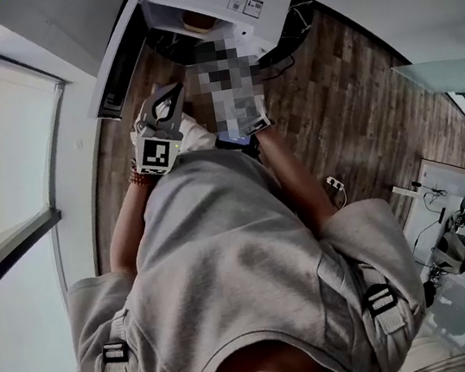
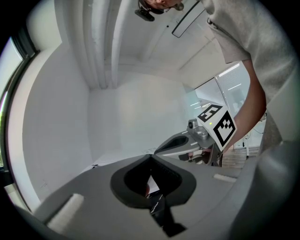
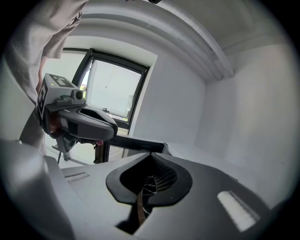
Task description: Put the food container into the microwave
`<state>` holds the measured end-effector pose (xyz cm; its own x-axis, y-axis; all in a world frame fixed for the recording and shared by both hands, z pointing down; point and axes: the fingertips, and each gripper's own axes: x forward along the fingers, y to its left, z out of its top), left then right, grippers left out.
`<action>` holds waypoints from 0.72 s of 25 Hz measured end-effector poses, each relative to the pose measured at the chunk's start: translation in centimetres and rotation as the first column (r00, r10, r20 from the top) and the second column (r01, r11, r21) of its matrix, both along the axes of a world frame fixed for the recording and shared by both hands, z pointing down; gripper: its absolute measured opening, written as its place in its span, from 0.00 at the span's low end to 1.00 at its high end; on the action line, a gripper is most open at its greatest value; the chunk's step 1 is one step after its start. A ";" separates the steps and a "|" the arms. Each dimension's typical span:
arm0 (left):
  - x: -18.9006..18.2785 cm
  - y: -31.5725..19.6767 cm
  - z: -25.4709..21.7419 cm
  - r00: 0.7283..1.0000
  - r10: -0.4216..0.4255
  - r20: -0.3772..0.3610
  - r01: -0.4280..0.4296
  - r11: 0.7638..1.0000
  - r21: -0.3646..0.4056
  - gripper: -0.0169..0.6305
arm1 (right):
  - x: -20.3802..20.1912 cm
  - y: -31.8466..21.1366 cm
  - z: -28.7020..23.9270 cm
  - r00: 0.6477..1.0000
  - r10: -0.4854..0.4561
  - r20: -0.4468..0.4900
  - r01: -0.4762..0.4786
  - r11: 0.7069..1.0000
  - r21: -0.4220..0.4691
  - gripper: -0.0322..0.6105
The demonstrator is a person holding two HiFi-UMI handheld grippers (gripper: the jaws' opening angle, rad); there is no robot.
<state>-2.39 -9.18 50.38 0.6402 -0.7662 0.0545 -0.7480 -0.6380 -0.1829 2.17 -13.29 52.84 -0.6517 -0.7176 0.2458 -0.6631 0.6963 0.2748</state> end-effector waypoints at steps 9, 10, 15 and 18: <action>-0.2 0.2 0.1 1.000 -0.011 0.002 0.011 1.000 0.000 0.02 | 0.6 0.5 0.6 1.000 0.008 -0.002 -0.008 1.000 -0.026 0.07; -0.2 0.2 0.1 1.000 -0.013 0.002 0.013 1.000 -0.001 0.02 | 0.7 0.5 0.7 1.000 0.009 0.001 -0.009 1.000 -0.029 0.07; -0.4 0.2 0.2 1.000 -0.023 0.001 0.023 1.000 -0.005 0.02 | 0.7 0.9 0.9 1.000 0.006 0.006 -0.006 0.999 -0.036 0.07; -0.3 0.3 0.2 1.000 -0.026 0.000 0.026 1.000 -0.006 0.02 | 0.7 1.0 0.9 1.000 0.004 0.011 -0.003 0.999 -0.037 0.07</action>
<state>-2.72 -8.89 50.61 0.6203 -0.7822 0.0587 -0.7642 -0.6195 -0.1794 2.86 -12.31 53.75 -0.6520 -0.7104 0.2650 -0.6682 0.7036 0.2418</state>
